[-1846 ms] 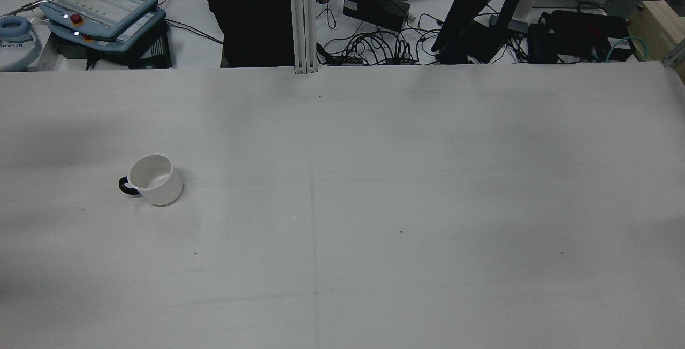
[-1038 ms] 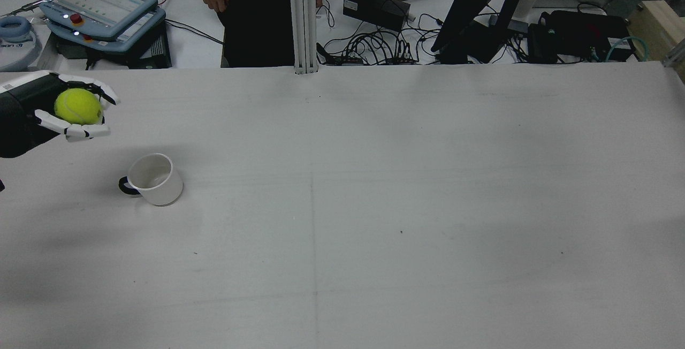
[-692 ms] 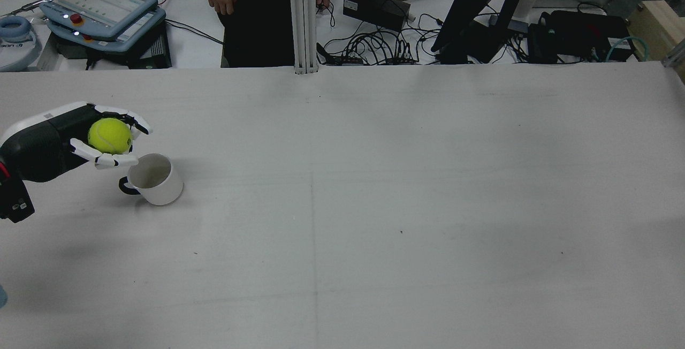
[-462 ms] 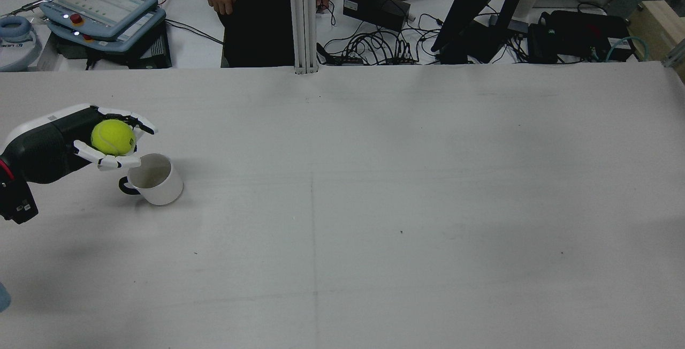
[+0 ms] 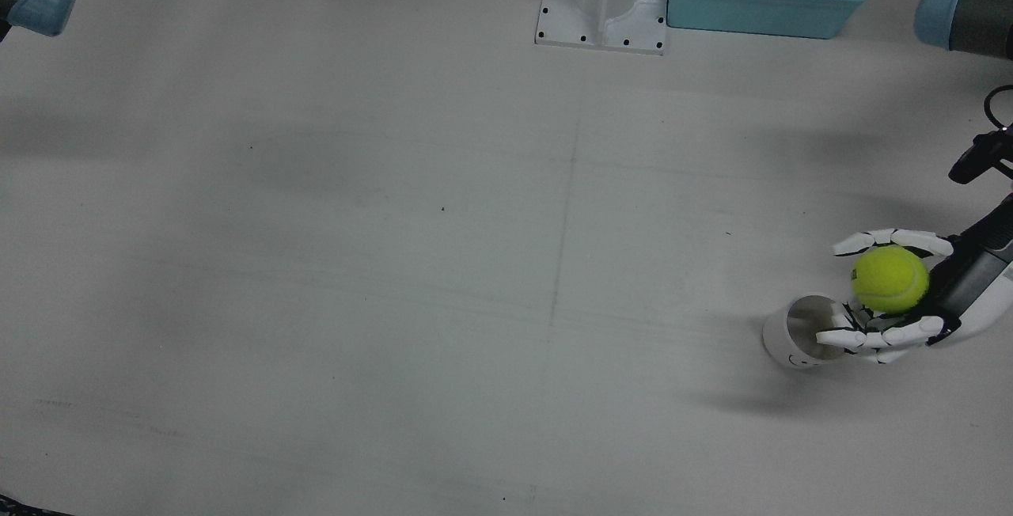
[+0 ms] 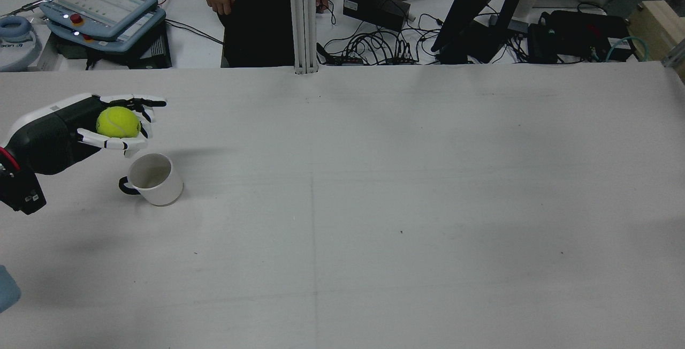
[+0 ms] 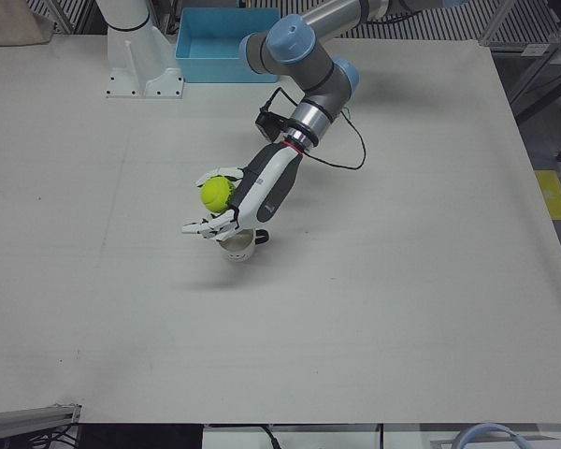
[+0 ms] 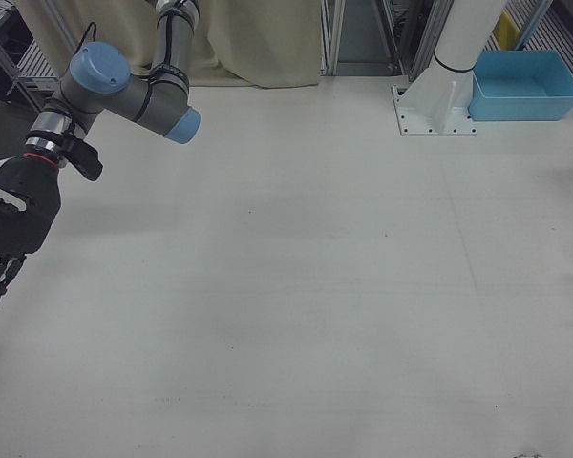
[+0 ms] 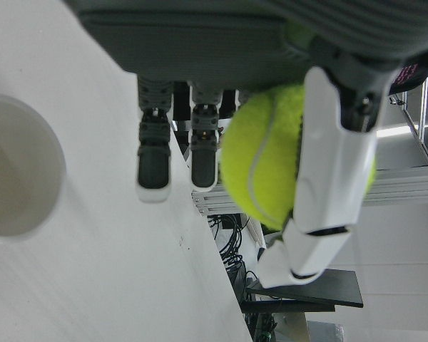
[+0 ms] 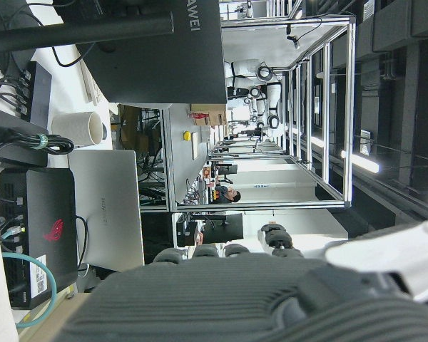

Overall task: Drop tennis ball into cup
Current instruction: 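Open the left hand fingers to release the ball into the mug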

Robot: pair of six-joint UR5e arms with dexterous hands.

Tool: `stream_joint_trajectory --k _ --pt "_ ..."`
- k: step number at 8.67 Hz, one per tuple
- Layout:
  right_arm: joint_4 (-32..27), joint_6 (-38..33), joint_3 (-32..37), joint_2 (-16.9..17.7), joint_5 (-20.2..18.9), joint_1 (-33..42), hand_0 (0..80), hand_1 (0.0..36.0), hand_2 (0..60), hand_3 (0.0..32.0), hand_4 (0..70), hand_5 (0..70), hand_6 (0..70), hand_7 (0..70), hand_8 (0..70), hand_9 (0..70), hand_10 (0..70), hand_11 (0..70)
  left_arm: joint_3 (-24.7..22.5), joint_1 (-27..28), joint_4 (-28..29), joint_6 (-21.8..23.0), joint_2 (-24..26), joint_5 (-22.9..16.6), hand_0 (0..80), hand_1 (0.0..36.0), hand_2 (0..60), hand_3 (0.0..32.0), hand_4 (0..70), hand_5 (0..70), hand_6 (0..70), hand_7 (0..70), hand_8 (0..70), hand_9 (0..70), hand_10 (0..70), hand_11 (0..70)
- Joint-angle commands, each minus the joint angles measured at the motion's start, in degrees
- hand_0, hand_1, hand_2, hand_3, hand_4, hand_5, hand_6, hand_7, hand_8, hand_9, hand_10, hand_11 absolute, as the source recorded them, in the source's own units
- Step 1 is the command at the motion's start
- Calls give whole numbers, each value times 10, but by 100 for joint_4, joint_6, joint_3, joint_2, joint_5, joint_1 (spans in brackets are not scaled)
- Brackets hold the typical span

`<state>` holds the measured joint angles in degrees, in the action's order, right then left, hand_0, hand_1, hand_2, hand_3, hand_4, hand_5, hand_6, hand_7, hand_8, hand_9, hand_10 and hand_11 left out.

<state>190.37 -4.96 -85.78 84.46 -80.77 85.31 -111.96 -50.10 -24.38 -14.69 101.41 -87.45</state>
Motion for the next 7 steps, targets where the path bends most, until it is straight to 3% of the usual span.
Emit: stream_joint_trajectory --k 1,2,3,7 --pt "0 -5 0 0 0 3 0 0 0 0 0 0 0 0 0 0 0 0 -1 0 -58 1 46 79 690 360 521 0 216 114 94 241 102 178 105 186" --pt "0 -5 0 0 0 3 0 0 0 0 0 0 0 0 0 0 0 0 -1 0 -49 1 46 79 714 360 479 0 181 109 75 170 74 130 54 113" --pt "0 3 0 0 0 3 0 0 0 0 0 0 0 0 0 0 0 0 7 0 -58 -7 46 79 728 360 470 0 154 109 65 128 54 96 42 96" --pt "0 -5 0 0 0 3 0 0 0 0 0 0 0 0 0 0 0 0 -141 -235 -58 36 20 44 732 360 464 0 142 109 63 122 44 81 41 94"
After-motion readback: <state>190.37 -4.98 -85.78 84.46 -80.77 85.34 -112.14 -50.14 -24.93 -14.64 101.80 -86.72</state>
